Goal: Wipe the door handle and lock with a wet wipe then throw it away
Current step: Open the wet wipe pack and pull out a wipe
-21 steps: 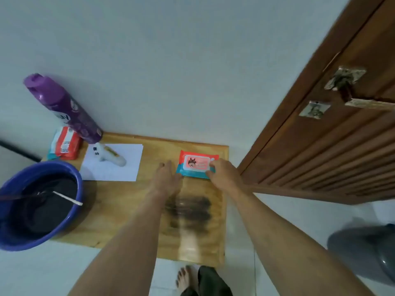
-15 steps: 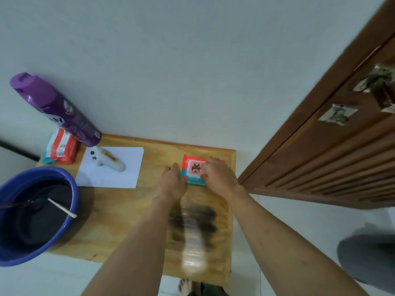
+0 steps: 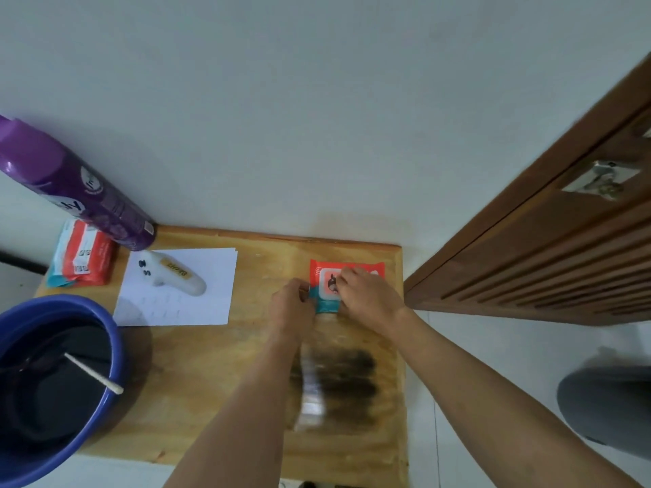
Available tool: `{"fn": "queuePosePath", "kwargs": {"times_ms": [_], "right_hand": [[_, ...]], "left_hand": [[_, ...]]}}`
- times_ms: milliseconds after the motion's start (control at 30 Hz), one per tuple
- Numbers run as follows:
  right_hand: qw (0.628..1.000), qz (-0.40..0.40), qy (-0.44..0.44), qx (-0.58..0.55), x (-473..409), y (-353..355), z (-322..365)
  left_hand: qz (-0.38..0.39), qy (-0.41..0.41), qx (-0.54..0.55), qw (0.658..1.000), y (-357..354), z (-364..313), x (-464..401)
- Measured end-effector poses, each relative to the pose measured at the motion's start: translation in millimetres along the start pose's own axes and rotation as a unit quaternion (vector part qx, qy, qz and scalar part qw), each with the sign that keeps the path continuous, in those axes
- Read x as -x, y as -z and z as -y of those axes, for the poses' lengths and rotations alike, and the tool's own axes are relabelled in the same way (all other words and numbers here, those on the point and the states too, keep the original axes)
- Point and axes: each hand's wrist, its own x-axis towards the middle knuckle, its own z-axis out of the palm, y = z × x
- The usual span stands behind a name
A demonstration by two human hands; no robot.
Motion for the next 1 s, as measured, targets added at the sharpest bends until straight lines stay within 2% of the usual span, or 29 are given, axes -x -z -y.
{"fn": "queuePosePath", "kwargs": {"times_ms": [267, 367, 467, 533, 600, 733, 833, 900, 967, 1000], "right_hand": [[0.992, 0.007, 0.018, 0.125, 5.0, -13.4, 7.1], [0.991, 0.028, 0.013, 0.131, 5.3, -14.1, 8.0], [0.998, 0.023, 0.002, 0.056, 2.4, -11.1, 7.1], [0.999, -0.009, -0.016, -0.043, 0.5, -2.6, 1.5], [0.988, -0.016, -0.064, -0.140, -2.0, 7.9, -5.5], [0.955, -0.032, -0.136, -0.262, -11.4, 22.1, -23.1], [0.947, -0.022, -0.152, -0.281, -21.3, 31.6, -28.3], [0.950, -0.024, -0.159, -0.269, -27.7, 31.4, -29.4], [0.955, -0.062, -0.170, -0.234, -31.3, 26.9, -31.4], [0.960, -0.096, -0.172, -0.200, -31.4, 23.6, -32.4]], "left_hand": [[-0.014, -0.005, -0.002, 1.000, -3.5, 3.3, -4.5], [-0.013, -0.010, 0.002, 1.000, -4.8, 4.4, -4.9], [-0.018, -0.013, -0.001, 1.000, -6.0, 3.7, -4.3], [-0.021, -0.015, -0.004, 1.000, -7.0, 3.9, -3.7], [-0.019, -0.017, -0.010, 1.000, -6.4, 3.8, -2.4], [-0.002, -0.013, -0.025, 1.000, -7.2, 0.5, 0.7], [-0.020, -0.043, -0.056, 0.997, -4.6, -5.4, 1.1], [-0.031, -0.116, -0.100, 0.988, -3.9, -4.6, 0.5], [-0.022, -0.176, -0.141, 0.974, -4.8, -0.8, -0.4], [-0.014, -0.180, -0.145, 0.973, -5.5, 0.8, -0.5]]}}
